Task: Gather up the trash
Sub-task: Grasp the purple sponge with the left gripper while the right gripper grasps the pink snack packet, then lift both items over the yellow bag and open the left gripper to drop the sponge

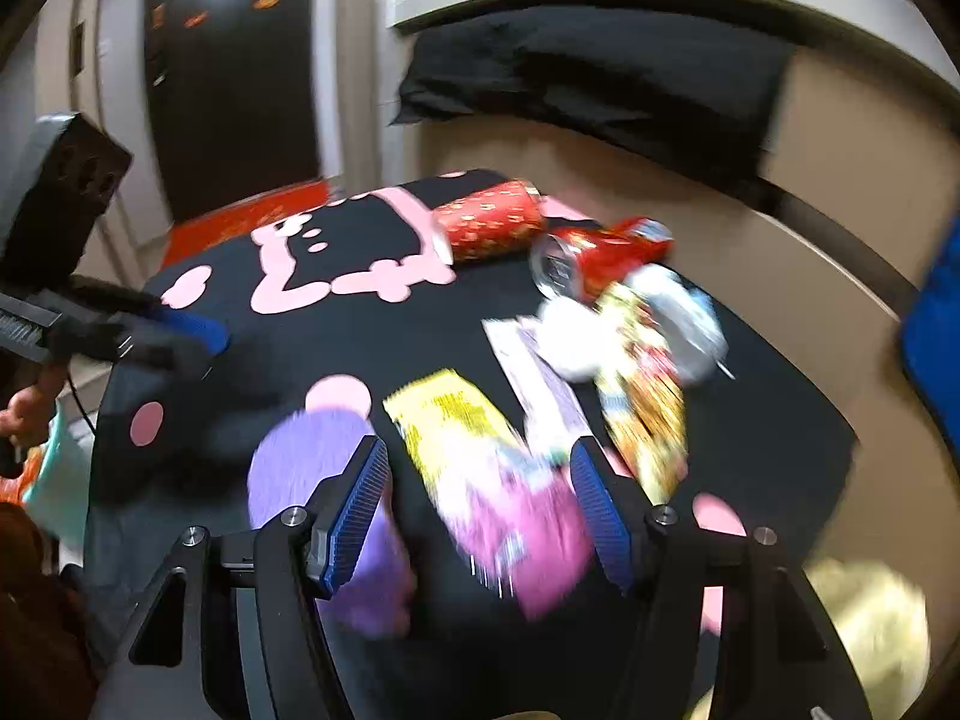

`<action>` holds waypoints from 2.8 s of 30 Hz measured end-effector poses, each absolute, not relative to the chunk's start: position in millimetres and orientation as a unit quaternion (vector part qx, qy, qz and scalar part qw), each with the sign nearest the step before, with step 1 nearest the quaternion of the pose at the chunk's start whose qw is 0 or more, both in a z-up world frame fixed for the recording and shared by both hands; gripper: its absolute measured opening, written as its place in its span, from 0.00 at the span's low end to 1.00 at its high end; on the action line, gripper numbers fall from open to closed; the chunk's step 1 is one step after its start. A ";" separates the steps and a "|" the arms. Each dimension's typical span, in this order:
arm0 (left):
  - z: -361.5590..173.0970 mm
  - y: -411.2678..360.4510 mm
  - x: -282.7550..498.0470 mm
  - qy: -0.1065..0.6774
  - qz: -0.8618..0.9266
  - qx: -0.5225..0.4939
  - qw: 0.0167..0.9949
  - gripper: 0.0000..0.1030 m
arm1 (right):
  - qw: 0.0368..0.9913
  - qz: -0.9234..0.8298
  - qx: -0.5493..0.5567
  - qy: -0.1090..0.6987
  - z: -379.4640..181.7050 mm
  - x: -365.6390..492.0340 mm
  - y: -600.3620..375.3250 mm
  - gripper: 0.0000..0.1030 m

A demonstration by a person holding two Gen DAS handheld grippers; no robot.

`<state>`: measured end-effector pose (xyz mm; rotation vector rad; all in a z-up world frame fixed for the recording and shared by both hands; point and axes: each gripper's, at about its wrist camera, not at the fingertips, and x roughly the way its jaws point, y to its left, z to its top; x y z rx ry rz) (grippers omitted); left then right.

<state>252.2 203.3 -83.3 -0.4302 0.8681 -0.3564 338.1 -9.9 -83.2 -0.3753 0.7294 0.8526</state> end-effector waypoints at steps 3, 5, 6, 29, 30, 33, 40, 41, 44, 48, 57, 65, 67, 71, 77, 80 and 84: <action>-87.5 199.6 245.6 0.427 -0.177 -0.200 0.864 0.41 | 0.812 0.411 -0.171 0.377 -94.9 360.5 5.0 0.59; -91.2 195.7 243.2 0.433 -0.182 -0.200 0.860 0.41 | 0.806 0.403 -0.153 0.406 -106.7 373.0 4.1 0.59; -93.3 193.5 242.6 0.437 -0.186 -0.201 0.857 0.41 | 0.803 0.399 -0.141 0.420 -112.9 376.4 0.4 0.56; -113.8 132.1 339.1 0.471 -0.101 -0.239 0.843 0.50 | 0.848 0.284 0.046 0.445 -127.1 262.1 -100.9 0.54; -112.1 129.1 338.7 0.471 -0.100 -0.233 0.845 0.50 | 0.849 0.287 0.041 0.441 -127.5 260.1 -99.1 0.57; -108.7 111.3 331.8 0.476 -0.098 -0.178 0.856 0.50 | 0.856 0.288 0.014 0.430 -128.5 254.3 -91.0 0.61; -106.3 87.8 338.7 0.487 -0.073 -0.123 0.861 0.60 | 0.859 0.296 -0.005 0.418 -131.0 248.4 -82.9 0.75; -108.6 88.8 341.6 0.495 -0.071 -0.129 0.856 0.62 | 0.859 0.296 -0.007 0.418 -131.0 247.7 -83.2 0.75; -112.5 85.9 347.1 0.507 -0.065 -0.126 0.850 0.63 | 0.859 0.295 0.003 0.418 -131.3 245.5 -86.8 0.75; -112.7 90.0 343.3 0.506 -0.067 -0.141 0.848 0.64 | 0.858 0.298 0.011 0.419 -130.5 240.4 -93.3 0.75; -105.7 101.4 323.6 0.489 -0.082 -0.136 0.858 0.61 | 0.881 0.289 -0.063 0.369 -108.4 220.2 -97.7 0.64; -74.0 122.9 292.6 0.437 -0.057 -0.076 0.894 0.61 | 0.870 0.275 -0.079 0.402 -110.6 255.9 -73.9 0.57; -65.6 127.7 286.1 0.422 -0.052 -0.074 0.902 0.61 | 0.863 0.273 -0.074 0.419 -118.1 265.5 -70.7 0.54; -52.7 129.0 278.1 0.397 -0.045 -0.062 0.915 0.61 | 0.852 0.274 -0.062 0.442 -127.5 273.3 -69.3 0.37; -28.2 119.7 269.3 0.367 -0.054 -0.050 0.927 0.61 | 0.867 0.274 -0.046 0.414 -99.2 265.2 -78.4 0.26; -2.9 109.9 264.2 0.336 -0.060 -0.040 0.939 0.61 | 0.878 0.275 -0.031 0.390 -73.3 263.6 -89.3 0.26; 33.5 94.1 258.0 0.289 -0.070 -0.025 0.954 0.61 | 0.895 0.272 -0.022 0.352 -35.9 259.6 -104.9 0.26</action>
